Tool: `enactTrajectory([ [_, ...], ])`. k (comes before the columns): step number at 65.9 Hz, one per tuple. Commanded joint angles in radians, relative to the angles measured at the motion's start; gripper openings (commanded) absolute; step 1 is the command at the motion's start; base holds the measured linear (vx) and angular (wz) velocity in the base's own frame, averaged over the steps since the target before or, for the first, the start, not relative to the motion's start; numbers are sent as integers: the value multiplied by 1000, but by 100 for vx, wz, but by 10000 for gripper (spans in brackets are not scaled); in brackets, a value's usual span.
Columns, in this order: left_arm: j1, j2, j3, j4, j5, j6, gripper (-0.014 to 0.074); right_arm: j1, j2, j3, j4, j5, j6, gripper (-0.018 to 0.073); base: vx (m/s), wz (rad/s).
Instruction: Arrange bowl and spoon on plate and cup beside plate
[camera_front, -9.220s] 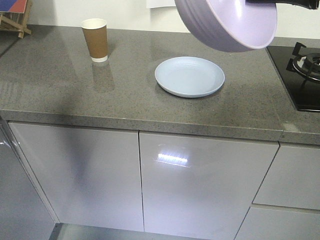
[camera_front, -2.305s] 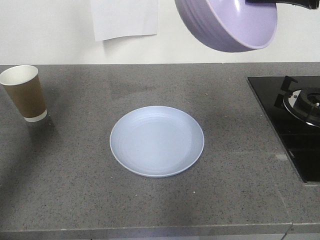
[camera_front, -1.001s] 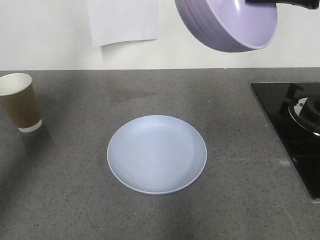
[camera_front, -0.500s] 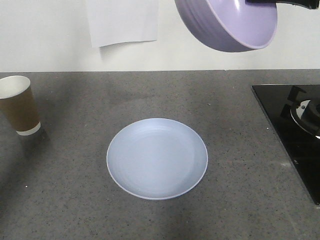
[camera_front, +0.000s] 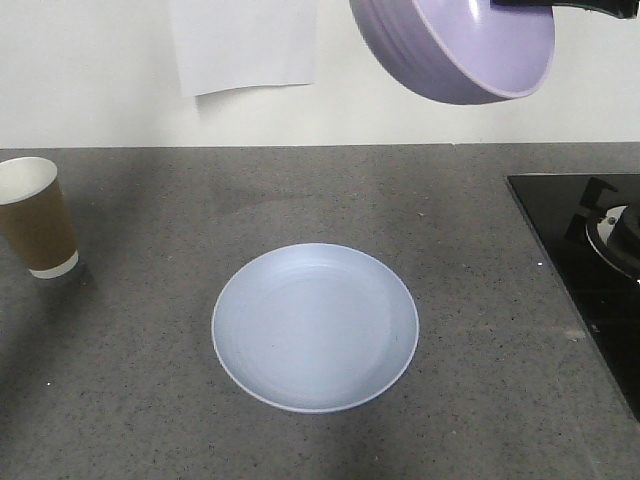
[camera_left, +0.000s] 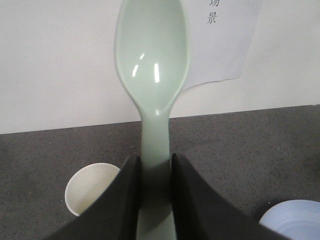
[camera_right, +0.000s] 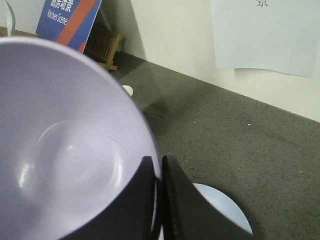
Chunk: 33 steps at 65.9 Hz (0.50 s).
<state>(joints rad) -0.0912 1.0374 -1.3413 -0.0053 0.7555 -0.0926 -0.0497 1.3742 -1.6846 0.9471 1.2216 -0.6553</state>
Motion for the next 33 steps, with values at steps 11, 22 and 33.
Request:
enactTrajectory([
  [11, 0, -9, -21, -8, -65, 0, -6, -1, -34, -23, 60, -42, -7, -2, 2, 0],
  [22, 0, -9, -21, -8, -65, 0, -6, -1, -34, -23, 60, -42, -7, -2, 2, 0],
  [33, 0, -9, -21, -8, -65, 0, -6, -1, -34, -23, 60, -42, -7, -2, 1, 1],
])
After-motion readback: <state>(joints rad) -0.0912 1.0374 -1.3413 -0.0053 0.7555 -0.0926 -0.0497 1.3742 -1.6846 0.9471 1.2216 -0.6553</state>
